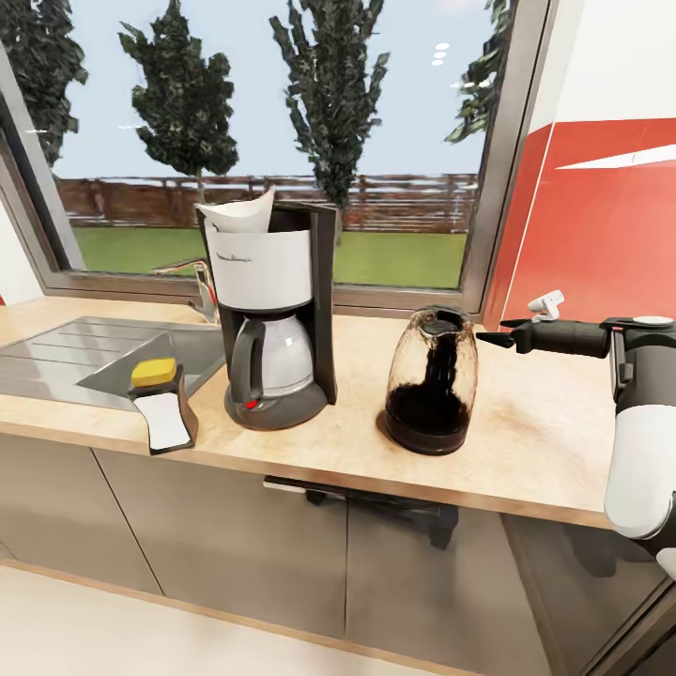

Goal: Set up a coffee station on the kitchen countertop: keep the coffee maker on the countertop, move the bottle of coffee from the kitchen shelf to the counter next to the coffee maker, place a paper coffee filter on top of the coffee maker, put the saucer next to the coffee maker with the coffee cup on the saucer, and place the electric kettle next to the coffee maker.

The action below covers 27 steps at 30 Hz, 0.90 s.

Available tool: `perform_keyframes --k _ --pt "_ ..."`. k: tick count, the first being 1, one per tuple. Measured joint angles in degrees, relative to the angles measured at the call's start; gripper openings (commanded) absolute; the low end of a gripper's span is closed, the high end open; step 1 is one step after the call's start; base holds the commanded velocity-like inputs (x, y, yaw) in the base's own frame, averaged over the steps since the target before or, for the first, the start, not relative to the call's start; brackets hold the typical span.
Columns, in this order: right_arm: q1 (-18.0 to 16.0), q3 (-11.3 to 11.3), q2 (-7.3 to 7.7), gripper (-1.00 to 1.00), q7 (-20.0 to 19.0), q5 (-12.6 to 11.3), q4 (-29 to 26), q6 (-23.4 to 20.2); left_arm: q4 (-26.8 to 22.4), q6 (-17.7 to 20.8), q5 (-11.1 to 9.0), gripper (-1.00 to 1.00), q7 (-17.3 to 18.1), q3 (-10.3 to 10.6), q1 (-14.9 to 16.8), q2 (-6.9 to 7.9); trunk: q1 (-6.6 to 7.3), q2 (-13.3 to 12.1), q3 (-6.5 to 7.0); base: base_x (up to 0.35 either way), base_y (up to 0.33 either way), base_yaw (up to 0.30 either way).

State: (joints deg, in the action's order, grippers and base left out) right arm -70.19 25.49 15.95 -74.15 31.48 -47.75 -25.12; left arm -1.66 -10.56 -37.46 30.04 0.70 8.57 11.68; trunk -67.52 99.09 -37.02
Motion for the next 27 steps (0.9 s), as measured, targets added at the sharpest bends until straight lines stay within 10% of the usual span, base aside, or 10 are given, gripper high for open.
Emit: perform_keyframes --k 27 --pt "-0.03 0.0 0.0 1.0 -0.08 0.0 0.0 0.0 0.0 -0.02 0.0 1.0 0.04 0.0 0.0 0.0 0.0 0.0 0.0 0.026 0.0 0.0"
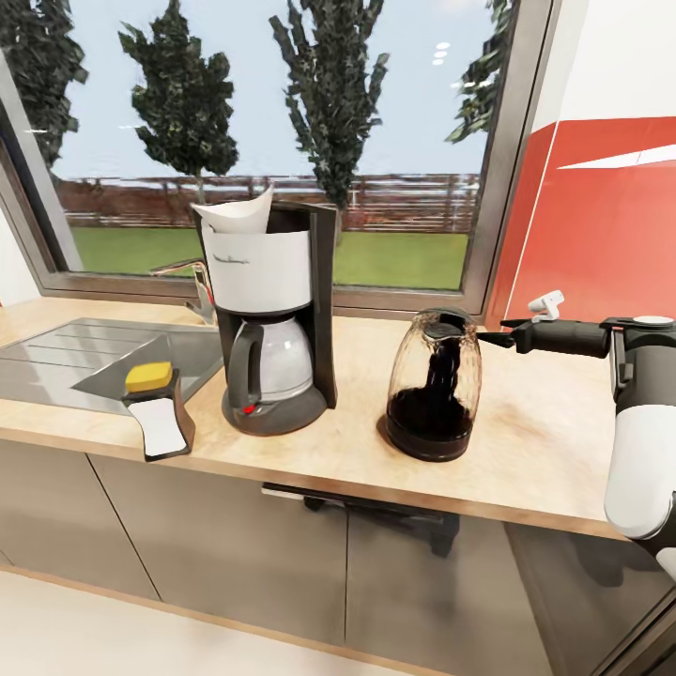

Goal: Set up a coffee station on the kitchen countertop: keep the coffee maker on the countertop, move the bottle of coffee from the kitchen shelf to the counter next to the coffee maker, place a paper coffee filter on top of the coffee maker, put the saucer next to the coffee maker with the coffee cup on the saucer, and place the electric kettle next to the coffee maker.

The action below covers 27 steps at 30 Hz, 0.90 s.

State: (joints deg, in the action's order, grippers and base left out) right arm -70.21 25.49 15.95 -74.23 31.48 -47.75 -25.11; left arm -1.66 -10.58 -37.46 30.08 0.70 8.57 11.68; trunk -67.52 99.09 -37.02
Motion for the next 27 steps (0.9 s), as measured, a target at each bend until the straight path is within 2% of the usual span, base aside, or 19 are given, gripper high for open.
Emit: perform_keyframes --k 27 --pt "0.0 0.0 0.0 1.0 0.04 0.0 0.0 0.0 0.0 0.0 0.0 1.0 0.13 0.0 0.0 0.0 0.0 0.0 0.0 0.0 0.012 0.0"
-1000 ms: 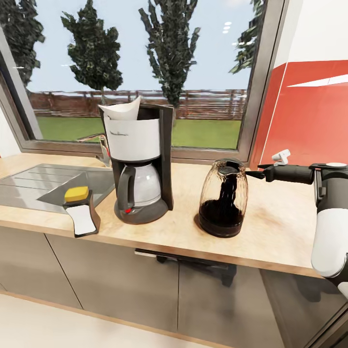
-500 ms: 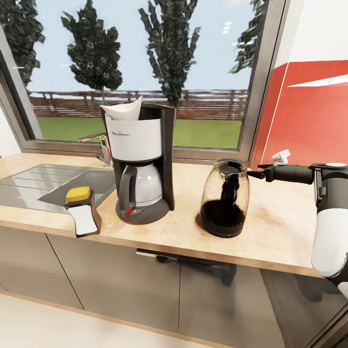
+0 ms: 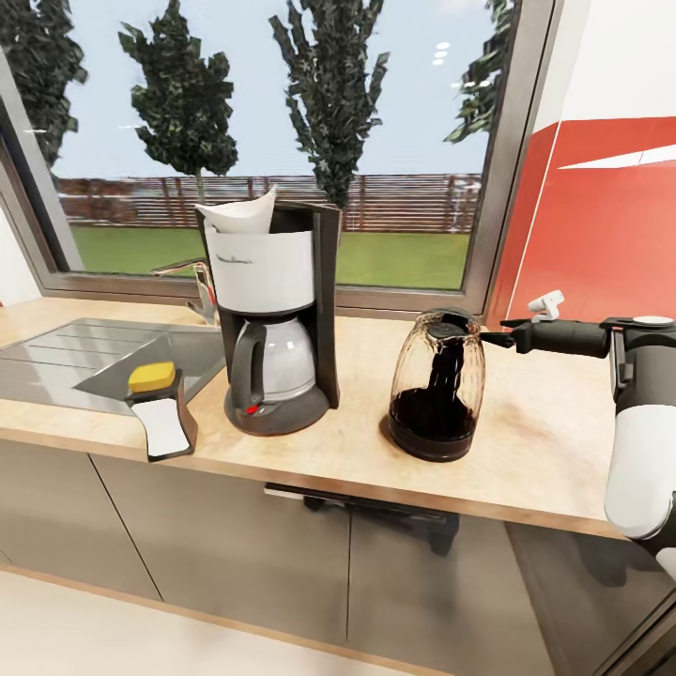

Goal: Set up a coffee station on the kitchen countertop: keep the coffee maker on the countertop, move the bottle of coffee from the kitchen shelf to the counter next to the coffee maker, place a paper coffee filter on top of the coffee maker, put the saucer next to the coffee maker with the coffee cup on the saucer, and place the electric kettle next to the coffee maker.

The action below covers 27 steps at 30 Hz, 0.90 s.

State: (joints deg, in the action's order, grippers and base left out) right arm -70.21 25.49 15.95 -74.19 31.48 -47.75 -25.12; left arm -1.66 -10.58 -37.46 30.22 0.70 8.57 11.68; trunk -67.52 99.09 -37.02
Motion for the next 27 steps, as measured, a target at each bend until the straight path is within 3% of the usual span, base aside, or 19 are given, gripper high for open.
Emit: perform_keyframes --k 27 --pt "0.02 0.0 -0.07 1.0 0.04 -0.01 0.0 0.0 0.0 -0.01 0.0 1.0 0.0 0.0 0.0 0.0 0.01 0.0 0.0 0.01 0.024 0.0"
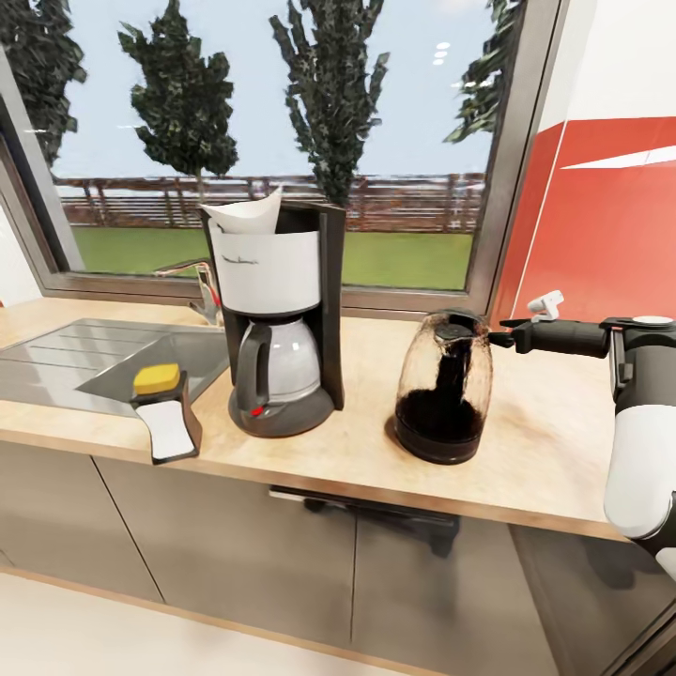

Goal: Set up a coffee station on the kitchen countertop: keep the coffee maker on the countertop, move the bottle of coffee from the kitchen shelf to the counter next to the coffee maker, place a paper coffee filter on top of the coffee maker, put the saucer next to the coffee maker with the coffee cup on the saucer, and place the electric kettle next to the coffee maker.

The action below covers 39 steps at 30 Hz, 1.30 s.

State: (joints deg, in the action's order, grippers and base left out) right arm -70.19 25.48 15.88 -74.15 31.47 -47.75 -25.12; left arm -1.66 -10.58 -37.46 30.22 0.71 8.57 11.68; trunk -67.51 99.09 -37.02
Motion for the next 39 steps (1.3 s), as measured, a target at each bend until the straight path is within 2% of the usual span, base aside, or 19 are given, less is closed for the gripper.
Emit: perform_keyframes --k 39 --pt "0.01 0.0 -0.02 1.0 -0.08 0.01 0.0 0.0 0.0 0.01 0.0 1.0 0.09 0.0 0.0 0.0 -0.01 0.0 0.0 0.012 0.016 0.0"
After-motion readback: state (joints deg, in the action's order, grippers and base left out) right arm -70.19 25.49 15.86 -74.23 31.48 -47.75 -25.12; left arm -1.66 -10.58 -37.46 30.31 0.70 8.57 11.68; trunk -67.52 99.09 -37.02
